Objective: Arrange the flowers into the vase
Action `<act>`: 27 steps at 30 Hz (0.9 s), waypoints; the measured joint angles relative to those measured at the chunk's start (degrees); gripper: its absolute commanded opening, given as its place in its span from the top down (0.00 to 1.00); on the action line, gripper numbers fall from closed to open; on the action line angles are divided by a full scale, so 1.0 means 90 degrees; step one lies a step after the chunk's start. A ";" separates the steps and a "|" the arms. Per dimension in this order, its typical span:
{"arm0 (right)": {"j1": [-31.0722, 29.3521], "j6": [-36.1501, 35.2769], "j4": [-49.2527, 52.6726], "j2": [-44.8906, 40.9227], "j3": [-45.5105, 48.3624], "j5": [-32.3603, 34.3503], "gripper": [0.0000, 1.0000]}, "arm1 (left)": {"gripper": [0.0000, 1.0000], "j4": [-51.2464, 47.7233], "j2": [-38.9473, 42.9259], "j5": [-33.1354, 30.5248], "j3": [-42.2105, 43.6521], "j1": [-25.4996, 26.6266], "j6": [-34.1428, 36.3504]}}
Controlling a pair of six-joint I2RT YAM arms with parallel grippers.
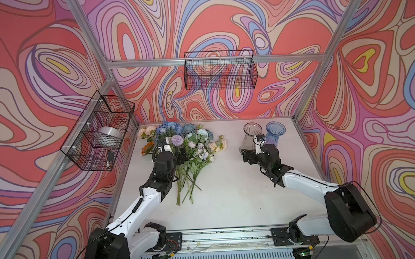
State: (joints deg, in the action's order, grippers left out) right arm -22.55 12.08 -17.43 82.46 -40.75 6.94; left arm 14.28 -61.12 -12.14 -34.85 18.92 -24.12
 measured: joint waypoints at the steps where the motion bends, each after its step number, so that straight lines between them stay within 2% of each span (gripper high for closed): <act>1: 0.0000 -0.0049 -0.0158 0.0204 -0.0112 0.0121 0.09 | 0.00 -0.0053 0.0056 0.0058 0.0000 0.0073 -0.0041; 6: 0.0000 -0.0189 -0.0891 0.0981 -0.0440 0.0760 0.09 | 0.00 -0.0291 0.0359 0.0245 0.0002 0.0284 -0.0228; 18: 0.0000 -0.0294 -0.2844 0.2227 -0.0515 0.1943 0.08 | 0.00 -0.0328 0.0593 0.0279 0.0342 0.0289 -0.0583; 23: 0.0000 -0.0440 -0.3672 0.2669 -0.0588 0.2154 0.08 | 0.00 -0.0362 0.0663 0.0282 0.0423 0.0311 -0.0721; 27: 0.0000 -0.0646 -0.4031 0.2980 -0.0823 0.2314 0.10 | 0.00 -0.0860 0.1027 0.0277 0.0469 0.0311 -0.0862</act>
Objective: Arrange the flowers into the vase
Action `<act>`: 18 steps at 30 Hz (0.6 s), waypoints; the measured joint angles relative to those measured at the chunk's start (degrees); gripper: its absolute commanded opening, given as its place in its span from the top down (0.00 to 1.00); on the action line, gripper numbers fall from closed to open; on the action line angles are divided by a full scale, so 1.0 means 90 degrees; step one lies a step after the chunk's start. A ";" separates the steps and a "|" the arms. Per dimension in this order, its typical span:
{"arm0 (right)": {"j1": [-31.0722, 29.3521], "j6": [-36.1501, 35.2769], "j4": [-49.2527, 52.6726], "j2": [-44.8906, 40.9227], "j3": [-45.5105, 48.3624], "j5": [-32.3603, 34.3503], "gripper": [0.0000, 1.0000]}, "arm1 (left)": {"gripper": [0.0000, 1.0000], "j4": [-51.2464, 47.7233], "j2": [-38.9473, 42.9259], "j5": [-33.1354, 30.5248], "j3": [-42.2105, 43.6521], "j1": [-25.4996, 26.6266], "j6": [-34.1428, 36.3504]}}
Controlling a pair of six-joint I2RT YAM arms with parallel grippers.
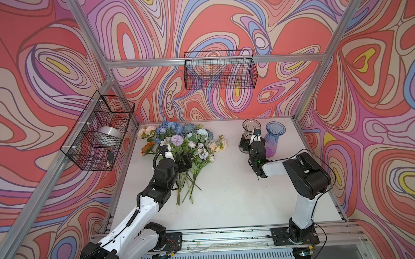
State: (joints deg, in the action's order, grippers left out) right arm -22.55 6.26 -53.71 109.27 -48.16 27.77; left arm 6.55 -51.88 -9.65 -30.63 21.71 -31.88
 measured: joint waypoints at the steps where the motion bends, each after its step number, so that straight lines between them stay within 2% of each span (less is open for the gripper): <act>1: 0.0000 -0.0049 -0.0058 0.0036 -0.0041 0.0027 0.10 | 0.00 -0.0153 0.0117 -0.0002 0.0000 0.0000 -0.0032; 4: 0.0000 -0.0228 -0.0279 0.0148 -0.0172 0.0114 0.13 | 0.00 -0.0661 0.0619 -0.0056 0.0087 0.0000 -0.0155; 10: 0.0000 -0.0447 -0.0379 0.0374 -0.0457 0.0340 0.09 | 0.00 -0.1904 0.1345 -0.0233 0.0374 0.0000 -0.0437; 12: 0.0000 -0.0476 -0.0374 0.0437 -0.0571 0.0352 0.14 | 0.00 -0.2140 0.1450 -0.0291 0.0418 0.0000 -0.0522; 16: -0.0002 -0.0561 -0.0498 0.0466 -0.0612 0.0340 0.38 | 0.00 -0.2331 0.1457 -0.0420 0.0423 0.0000 -0.0641; 18: -0.0002 -0.0651 -0.0559 0.0466 -0.0612 0.0308 0.46 | 0.00 -0.2380 0.1450 -0.0505 0.0423 0.0000 -0.0687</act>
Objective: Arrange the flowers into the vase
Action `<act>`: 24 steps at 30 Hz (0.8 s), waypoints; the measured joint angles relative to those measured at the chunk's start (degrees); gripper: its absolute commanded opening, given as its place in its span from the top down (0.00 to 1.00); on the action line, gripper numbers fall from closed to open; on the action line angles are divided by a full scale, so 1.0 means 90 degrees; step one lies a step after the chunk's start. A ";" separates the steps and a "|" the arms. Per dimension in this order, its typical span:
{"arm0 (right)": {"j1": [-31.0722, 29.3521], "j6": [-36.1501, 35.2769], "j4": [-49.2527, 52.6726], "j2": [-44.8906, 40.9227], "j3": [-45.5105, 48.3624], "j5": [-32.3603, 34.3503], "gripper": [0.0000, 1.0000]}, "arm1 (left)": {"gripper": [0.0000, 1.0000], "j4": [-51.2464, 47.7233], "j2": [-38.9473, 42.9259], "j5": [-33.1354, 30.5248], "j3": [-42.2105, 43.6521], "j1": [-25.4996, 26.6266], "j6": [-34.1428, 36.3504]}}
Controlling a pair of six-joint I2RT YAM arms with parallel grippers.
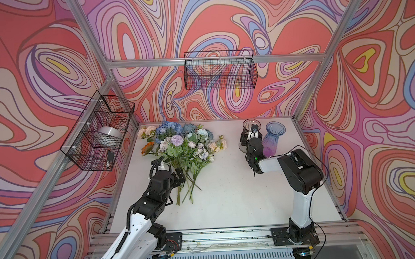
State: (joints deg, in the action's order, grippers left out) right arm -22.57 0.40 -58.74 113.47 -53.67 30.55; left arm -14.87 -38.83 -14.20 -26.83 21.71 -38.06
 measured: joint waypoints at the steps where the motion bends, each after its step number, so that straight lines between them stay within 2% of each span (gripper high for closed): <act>1: 0.0000 0.0010 -0.0010 0.0000 0.0005 -0.0036 0.49 | 0.00 -0.0039 -0.0002 -0.0063 0.0000 0.0000 -0.0024; 4: 0.0000 0.0005 -0.0136 -0.0027 0.0117 -0.0189 0.58 | 0.00 -0.0236 0.0005 -0.0308 0.0000 0.0000 -0.0134; 7: -0.0063 0.0017 -0.0032 -0.0274 0.0362 -0.0333 0.61 | 0.00 -0.0486 0.0063 -0.0578 0.0000 -0.0073 -0.0262; 14: -0.0906 0.0151 0.0719 -0.1035 0.0872 -0.0406 0.60 | 0.00 -0.0896 0.0274 -0.0782 0.0019 -0.0571 -0.0512; 18: -0.1484 0.0182 0.0799 -0.1226 0.1047 -0.0403 0.59 | 0.07 -0.0908 0.0253 -0.0656 0.0041 -0.0588 -0.0512; 20: -0.1719 0.0202 0.0780 -0.1282 0.1139 -0.0413 0.54 | 0.13 -0.0901 0.0219 -0.0563 0.0044 -0.0590 -0.0495; 21: -0.1783 0.0206 0.0755 -0.1292 0.1166 -0.0420 0.49 | 0.15 -0.0894 0.0214 -0.0520 0.0056 -0.0590 -0.0486; 24: -0.1855 0.0219 0.0690 -0.1311 0.1226 -0.0418 0.23 | 0.22 -0.0884 0.0214 -0.0367 0.0170 -0.0590 -0.0442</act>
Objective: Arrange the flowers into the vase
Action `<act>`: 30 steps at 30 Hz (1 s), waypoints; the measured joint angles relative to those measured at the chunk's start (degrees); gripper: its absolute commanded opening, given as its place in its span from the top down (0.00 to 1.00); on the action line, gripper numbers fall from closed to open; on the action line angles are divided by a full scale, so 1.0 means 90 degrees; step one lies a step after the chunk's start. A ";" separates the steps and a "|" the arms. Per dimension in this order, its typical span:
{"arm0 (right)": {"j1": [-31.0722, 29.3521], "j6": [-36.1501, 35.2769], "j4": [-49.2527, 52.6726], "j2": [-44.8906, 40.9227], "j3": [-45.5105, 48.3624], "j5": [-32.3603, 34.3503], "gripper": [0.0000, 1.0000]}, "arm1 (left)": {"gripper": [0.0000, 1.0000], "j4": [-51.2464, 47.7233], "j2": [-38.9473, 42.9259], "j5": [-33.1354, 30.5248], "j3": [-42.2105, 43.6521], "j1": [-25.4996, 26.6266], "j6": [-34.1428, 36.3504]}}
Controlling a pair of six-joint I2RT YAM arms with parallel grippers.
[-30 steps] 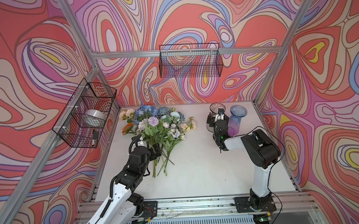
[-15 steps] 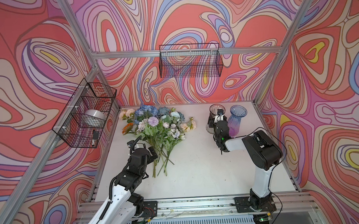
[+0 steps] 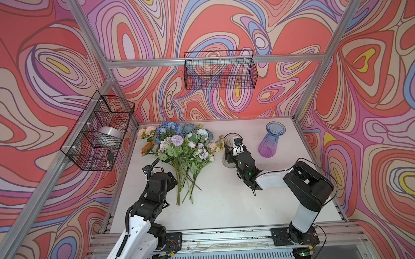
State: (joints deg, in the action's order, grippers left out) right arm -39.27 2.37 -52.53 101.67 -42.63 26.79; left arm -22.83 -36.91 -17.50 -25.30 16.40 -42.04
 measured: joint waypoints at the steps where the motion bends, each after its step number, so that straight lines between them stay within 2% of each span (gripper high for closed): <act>1: -0.0012 0.0036 -0.0017 -0.0012 0.0024 0.0000 0.18 | 0.24 0.0010 -0.0007 0.0066 0.0053 0.0000 0.0005; 3: -0.0024 0.0083 0.0036 -0.0058 0.0112 -0.0007 0.05 | 0.26 0.0017 -0.0053 0.0172 0.0124 0.0000 0.0027; 4: -0.0039 0.0148 0.0136 -0.0107 0.0163 -0.0049 0.02 | 0.27 0.0022 -0.0097 0.0245 0.0148 0.0000 0.0044; 14: -0.0092 0.0852 0.2028 -0.1037 0.0233 -0.0733 0.02 | 0.36 0.0415 -0.0942 0.0816 0.0177 0.0000 0.0236; 19: -0.0102 0.1268 0.3351 -0.1678 0.0284 -0.1219 0.02 | 0.56 0.0850 -0.1644 0.0928 0.0204 0.0000 0.0335; 23: -0.0104 0.1477 0.4245 -0.2059 0.0284 -0.1515 0.02 | 0.58 0.1190 -0.2108 0.0925 0.0202 0.0000 0.0391; 26: -0.0104 0.1586 0.4767 -0.2246 0.0274 -0.1685 0.02 | 0.65 0.1399 -0.2390 0.0925 0.0177 0.0000 0.0447; 30: -0.0104 0.1681 0.5168 -0.2380 0.0272 -0.1756 0.02 | 0.65 0.1588 -0.2620 0.0913 0.0121 0.0000 0.0488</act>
State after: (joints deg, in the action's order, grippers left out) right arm -40.21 17.50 -6.02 80.25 -40.18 10.98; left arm -8.54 -60.49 -9.28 -24.21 16.40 -37.65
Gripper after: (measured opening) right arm 0.984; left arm 0.351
